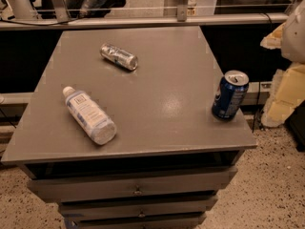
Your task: Pick pepsi can
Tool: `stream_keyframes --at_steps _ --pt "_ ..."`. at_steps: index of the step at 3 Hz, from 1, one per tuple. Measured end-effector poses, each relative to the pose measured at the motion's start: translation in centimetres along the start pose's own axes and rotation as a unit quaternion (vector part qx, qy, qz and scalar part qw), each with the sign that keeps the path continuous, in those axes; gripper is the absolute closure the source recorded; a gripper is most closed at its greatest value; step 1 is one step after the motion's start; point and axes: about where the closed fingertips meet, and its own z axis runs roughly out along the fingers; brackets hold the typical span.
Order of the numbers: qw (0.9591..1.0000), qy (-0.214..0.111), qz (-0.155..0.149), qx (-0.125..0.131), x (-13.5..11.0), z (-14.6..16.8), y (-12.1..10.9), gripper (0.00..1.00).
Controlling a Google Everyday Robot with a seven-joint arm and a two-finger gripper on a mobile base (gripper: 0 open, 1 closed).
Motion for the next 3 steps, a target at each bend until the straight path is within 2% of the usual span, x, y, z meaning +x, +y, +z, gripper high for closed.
stream_keyframes --at_steps 2,3 --pt "0.9999 -0.01 0.002 0.003 0.1 0.0 -0.1 0.0" --pt "0.9983 -0.055 0.016 0.014 1.4 0.6 -0.9 0.0"
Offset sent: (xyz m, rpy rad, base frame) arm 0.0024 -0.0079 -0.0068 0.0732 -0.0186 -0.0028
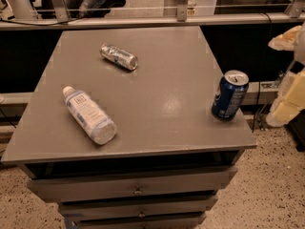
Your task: Pick pepsi can
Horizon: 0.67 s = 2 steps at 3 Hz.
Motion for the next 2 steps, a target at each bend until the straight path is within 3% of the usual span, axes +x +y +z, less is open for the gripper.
stream_keyframes --at_steps 1,2 --pt "0.9974 -0.067 0.024 0.017 1.9 0.9 -1.7 0.0" --pt "0.9886 -0.137 0.055 0.027 3.4 2.8 -3.1 0.0"
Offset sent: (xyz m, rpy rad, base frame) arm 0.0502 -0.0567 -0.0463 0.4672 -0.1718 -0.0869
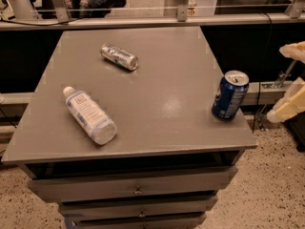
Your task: Pick pepsi can
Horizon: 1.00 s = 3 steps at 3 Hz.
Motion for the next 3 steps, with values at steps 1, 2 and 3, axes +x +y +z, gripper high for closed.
stream_keyframes --at_steps 1,2,3 --pt "0.9963 -0.065 0.056 0.01 1.5 2.2 -0.5 0.0" --pt "0.985 -0.125 0.118 0.013 2.1 5.1 -0.2 0.0" --pt "0.9722 -0.171 0.16 0.007 2.1 7.8 0.5 0.0"
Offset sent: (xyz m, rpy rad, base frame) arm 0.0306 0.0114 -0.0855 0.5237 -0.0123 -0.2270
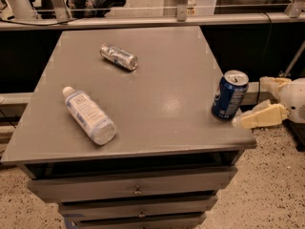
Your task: Pick pepsi can
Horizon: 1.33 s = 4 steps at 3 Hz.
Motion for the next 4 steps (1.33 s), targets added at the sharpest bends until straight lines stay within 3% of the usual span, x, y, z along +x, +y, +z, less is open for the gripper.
stream_keyframes --at_steps 1,3,4 --pt "0.9989 -0.036 0.029 -0.007 0.5 2.3 0.4 0.14" --pt "0.9936 -0.092 0.061 -0.026 0.2 7.0 0.4 0.6" --pt "0.9918 -0.109 0.055 -0.036 -1.5 8.3 0.4 0.84"
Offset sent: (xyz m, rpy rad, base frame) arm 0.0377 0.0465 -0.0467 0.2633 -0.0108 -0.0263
